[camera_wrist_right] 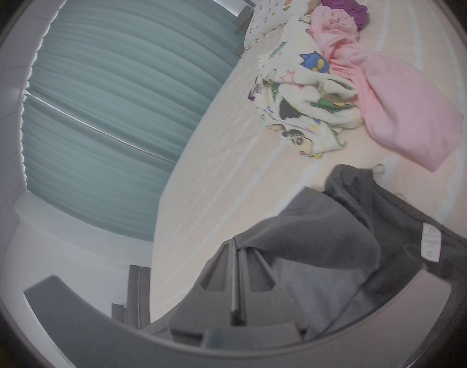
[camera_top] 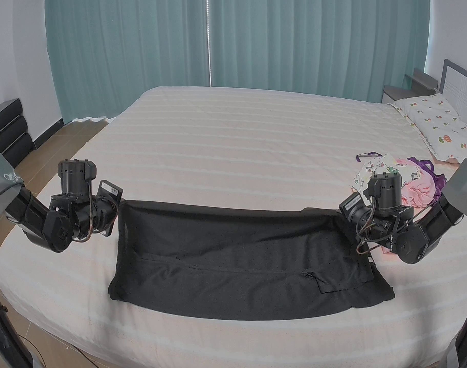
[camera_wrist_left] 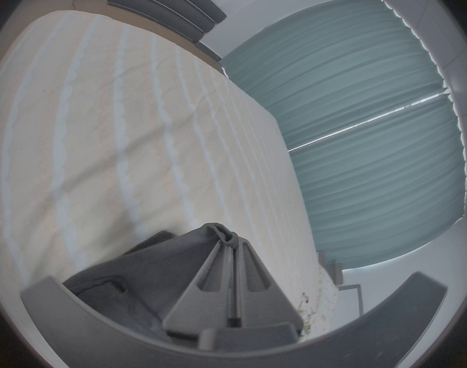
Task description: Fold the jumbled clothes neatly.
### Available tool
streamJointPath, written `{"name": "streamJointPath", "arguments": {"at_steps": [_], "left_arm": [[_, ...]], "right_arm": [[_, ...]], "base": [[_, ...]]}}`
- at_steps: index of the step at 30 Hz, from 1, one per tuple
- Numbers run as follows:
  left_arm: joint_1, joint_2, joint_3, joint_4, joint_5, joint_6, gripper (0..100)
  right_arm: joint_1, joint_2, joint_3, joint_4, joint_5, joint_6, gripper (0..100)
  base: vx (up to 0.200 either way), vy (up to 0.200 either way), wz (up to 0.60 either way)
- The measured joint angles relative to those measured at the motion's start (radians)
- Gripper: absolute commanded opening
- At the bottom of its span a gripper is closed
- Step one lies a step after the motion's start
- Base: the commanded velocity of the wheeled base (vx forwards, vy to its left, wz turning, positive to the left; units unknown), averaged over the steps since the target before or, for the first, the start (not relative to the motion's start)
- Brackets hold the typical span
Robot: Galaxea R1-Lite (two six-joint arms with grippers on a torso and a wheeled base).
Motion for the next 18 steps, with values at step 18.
{"name": "streamJointPath", "arguments": {"at_steps": [18], "left_arm": [[-0.017,0.061,0.165,0.008,0.003,0.129,0]], "right_arm": [[0.007,0.01,0.219,-0.013,-0.006,-0.12,0]], "base": [[0.0,0.0,0.0]]}}
